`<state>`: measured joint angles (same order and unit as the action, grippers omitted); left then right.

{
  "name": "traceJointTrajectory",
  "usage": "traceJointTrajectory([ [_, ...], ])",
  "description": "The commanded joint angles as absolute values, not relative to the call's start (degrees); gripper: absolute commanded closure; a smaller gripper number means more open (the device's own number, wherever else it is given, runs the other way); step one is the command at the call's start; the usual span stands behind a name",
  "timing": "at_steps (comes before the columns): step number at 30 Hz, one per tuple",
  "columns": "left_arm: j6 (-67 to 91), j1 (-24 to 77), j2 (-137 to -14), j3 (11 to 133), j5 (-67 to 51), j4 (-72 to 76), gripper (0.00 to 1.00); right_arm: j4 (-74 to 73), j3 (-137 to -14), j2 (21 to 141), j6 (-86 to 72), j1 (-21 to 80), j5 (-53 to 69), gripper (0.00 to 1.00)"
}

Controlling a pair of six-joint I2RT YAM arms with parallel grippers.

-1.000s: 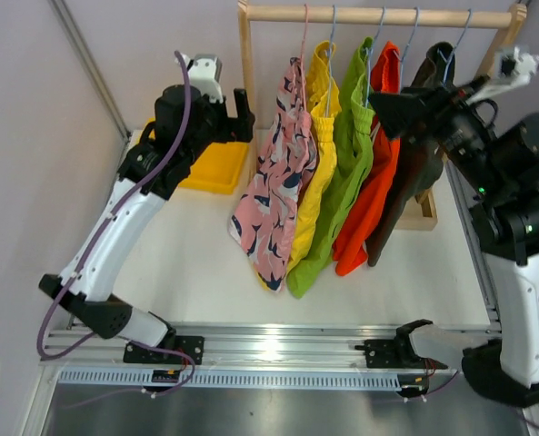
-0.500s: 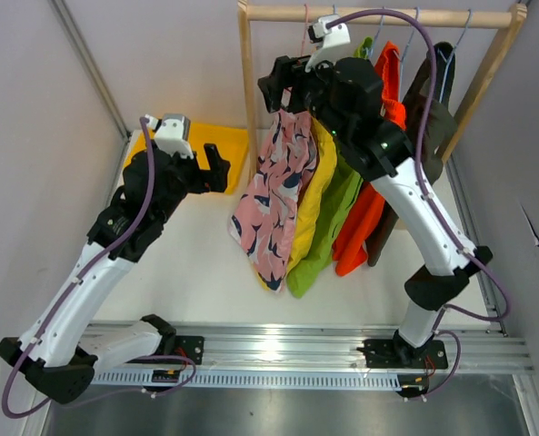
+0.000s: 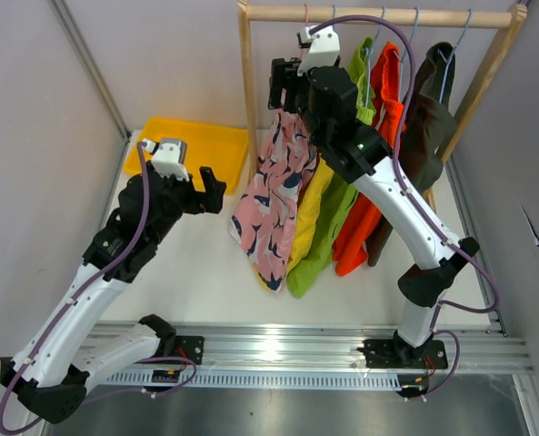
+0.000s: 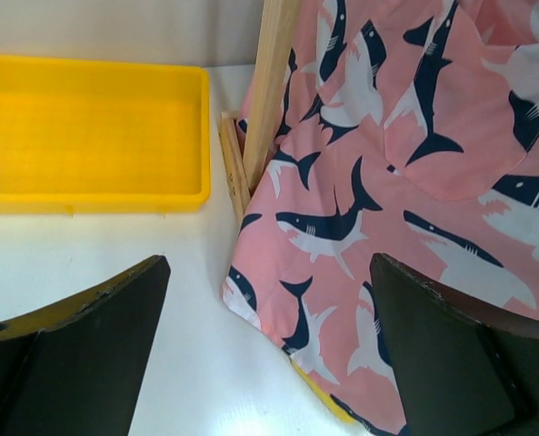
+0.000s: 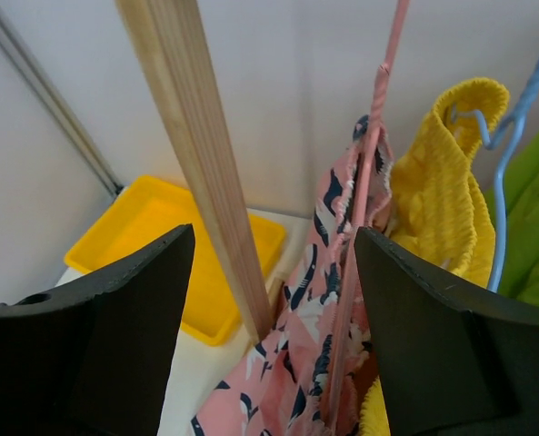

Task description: Remove the shorts from the hanger

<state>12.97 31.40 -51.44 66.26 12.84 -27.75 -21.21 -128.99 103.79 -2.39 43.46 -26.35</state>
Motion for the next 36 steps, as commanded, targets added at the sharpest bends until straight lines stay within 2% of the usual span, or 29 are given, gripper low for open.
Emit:
traceJointTrajectory([
  [1,12.3,31.73,-50.1,64.43,11.43,-26.19,0.01,-18.02,-128.23,102.56,-0.97,43.33,-31.11,0.23],
  [9,12.39,31.73,-48.87,61.97,11.6,-26.02,0.01,-18.63,-129.28,104.76,-2.02,41.14,-30.85,0.27],
  [18,13.01,31.82,-48.69,60.91,11.6,-25.58,0.01,-24.08,-132.27,108.01,-6.59,38.06,-26.72,0.39],
  [21,13.09,31.73,-48.6,60.47,11.69,-25.14,0.01,-25.22,-133.41,108.98,-7.38,37.62,-24.96,0.47],
  [22,13.1,31.73,-48.6,60.03,11.69,-25.05,0.01,-25.31,-133.68,109.33,-7.64,37.44,-24.7,0.56],
  [24,13.18,31.82,-48.69,59.85,11.69,-24.96,0.01,-25.58,-134.12,109.6,-7.65,37.44,-24.26,0.66],
  [25,13.27,31.82,-48.69,59.59,11.69,-24.87,0.01,-25.49,-134.21,109.6,-7.65,37.44,-24.26,0.81],
  [26,13.36,31.82,-48.87,59.5,11.6,-24.79,0.01,-25.49,-134.38,109.69,-7.56,37.44,-23.91,0.88],
  [27,13.36,31.73,-48.87,59.33,11.43,-24.7,0.0,-25.49,-134.47,109.69,-7.65,37.44,-23.99,1.0],
  [36,11.43,32.08,-51.5,63.35,8.53,-26.19,0.01,-23.47,-137.09,107.76,-5.63,39.2,-23.82,1.0],
])
